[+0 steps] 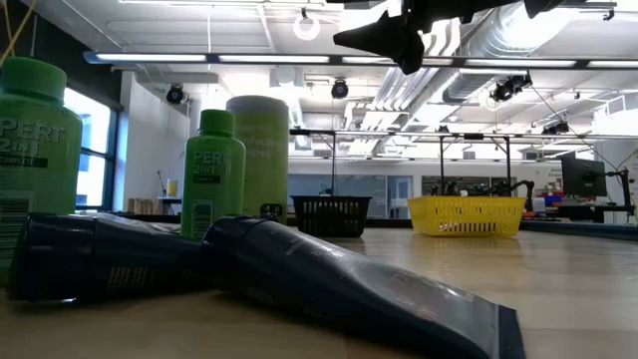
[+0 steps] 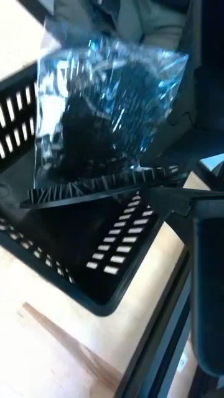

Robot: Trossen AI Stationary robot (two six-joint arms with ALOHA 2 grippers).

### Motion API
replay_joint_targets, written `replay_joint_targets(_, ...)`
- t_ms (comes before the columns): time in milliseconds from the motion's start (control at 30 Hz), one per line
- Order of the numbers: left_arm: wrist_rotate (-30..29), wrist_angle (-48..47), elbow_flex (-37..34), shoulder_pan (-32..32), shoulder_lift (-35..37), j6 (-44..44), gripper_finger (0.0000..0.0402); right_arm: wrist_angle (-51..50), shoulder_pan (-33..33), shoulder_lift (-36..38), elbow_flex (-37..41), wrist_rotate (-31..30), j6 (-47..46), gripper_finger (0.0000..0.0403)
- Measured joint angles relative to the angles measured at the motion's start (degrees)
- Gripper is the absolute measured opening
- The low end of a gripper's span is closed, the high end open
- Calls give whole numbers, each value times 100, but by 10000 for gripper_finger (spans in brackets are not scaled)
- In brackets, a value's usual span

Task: Pick & Place Travel size toiletries
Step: Put the black hair brush into the bottom left black bin

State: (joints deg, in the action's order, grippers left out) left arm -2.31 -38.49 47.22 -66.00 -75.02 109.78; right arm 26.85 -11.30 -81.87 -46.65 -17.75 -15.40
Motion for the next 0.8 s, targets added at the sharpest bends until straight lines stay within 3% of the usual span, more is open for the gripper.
replay_joint_targets(433, -227, 127, 0, 2, 143, 2, 61, 33, 6, 1, -2, -3, -2, 286)
replay_joint_targets(633, 196, 193, -2, 2, 223, 2, 61, 42, 6, 1, -2, -3, -2, 286)
replay_joint_targets(800, 197, 197, -4, 2, 446, 4, 61, 45, 6, 1, -2, -6, -2, 286)
